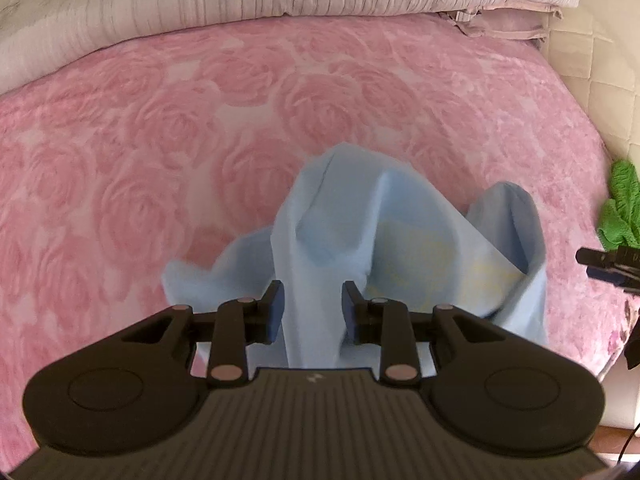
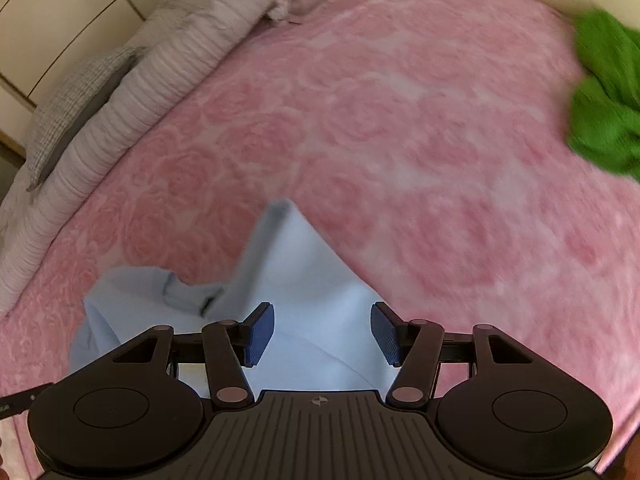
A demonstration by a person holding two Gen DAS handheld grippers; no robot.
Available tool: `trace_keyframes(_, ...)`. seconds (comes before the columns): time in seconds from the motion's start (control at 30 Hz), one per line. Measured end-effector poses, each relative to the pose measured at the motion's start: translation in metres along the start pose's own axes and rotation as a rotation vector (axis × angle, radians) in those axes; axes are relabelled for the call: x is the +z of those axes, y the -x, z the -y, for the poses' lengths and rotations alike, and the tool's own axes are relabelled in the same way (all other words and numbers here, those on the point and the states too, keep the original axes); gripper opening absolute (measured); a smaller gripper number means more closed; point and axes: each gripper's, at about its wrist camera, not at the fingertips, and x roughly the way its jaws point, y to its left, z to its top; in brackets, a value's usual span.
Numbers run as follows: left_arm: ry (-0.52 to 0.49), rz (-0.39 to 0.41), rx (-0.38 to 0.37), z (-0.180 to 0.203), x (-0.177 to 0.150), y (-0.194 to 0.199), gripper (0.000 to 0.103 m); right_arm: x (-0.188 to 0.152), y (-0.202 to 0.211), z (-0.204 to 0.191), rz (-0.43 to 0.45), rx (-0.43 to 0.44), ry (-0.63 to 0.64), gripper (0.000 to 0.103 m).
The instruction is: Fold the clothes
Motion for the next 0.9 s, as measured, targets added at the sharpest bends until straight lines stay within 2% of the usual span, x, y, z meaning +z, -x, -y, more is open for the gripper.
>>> trace_keyframes(0.1,-0.032,-0.007,-0.006,-0.006,0.020,-0.016,0.031,0.010,-0.021,-0.025,-0.005,-0.014,0.040,0.057)
trace_keyframes(0.2,-0.057,-0.044,-0.020,-0.012,0.036,-0.039,0.031,0.019,-0.046,-0.043,-0.022,-0.079,0.080,0.057)
trace_keyframes(0.33,-0.059,-0.115,-0.038,-0.017,0.044,-0.072,0.035,0.018,-0.069,-0.045,-0.069,-0.166,0.104,0.057)
trace_keyframes(0.4,-0.053,-0.149,-0.041,-0.020,0.042,-0.086,0.033,0.016,-0.080,-0.043,-0.095,-0.206,0.112,0.057)
trace_keyframes(0.43,-0.051,-0.161,-0.050,-0.021,0.040,-0.091,0.027,0.014,-0.083,-0.042,-0.103,-0.218,0.122,0.057)
trace_keyframes(0.47,-0.051,-0.161,-0.067,-0.022,0.038,-0.092,0.014,0.012,-0.084,-0.040,-0.108,-0.226,0.137,0.054)
trace_keyframes(0.5,-0.058,-0.154,-0.078,-0.022,0.035,-0.091,0.005,0.010,-0.084,-0.037,-0.103,-0.228,0.156,0.046)
trace_keyframes(0.53,-0.065,-0.146,-0.089,-0.022,0.032,-0.090,0.004,0.008,-0.082,-0.036,-0.092,-0.217,0.175,0.019)
trace_keyframes(0.57,-0.071,-0.133,-0.095,-0.022,0.030,-0.087,0.004,0.006,-0.079,-0.034,-0.085,-0.210,0.191,0.002)
trace_keyframes(0.7,-0.059,-0.009,-0.063,-0.033,0.024,-0.052,0.003,0.005,-0.055,-0.034,0.009,-0.219,0.245,0.002)
trace_keyframes(0.9,-0.005,0.221,0.038,-0.059,0.019,0.025,0.003,0.022,0.011,-0.043,0.240,-0.223,0.361,0.002)
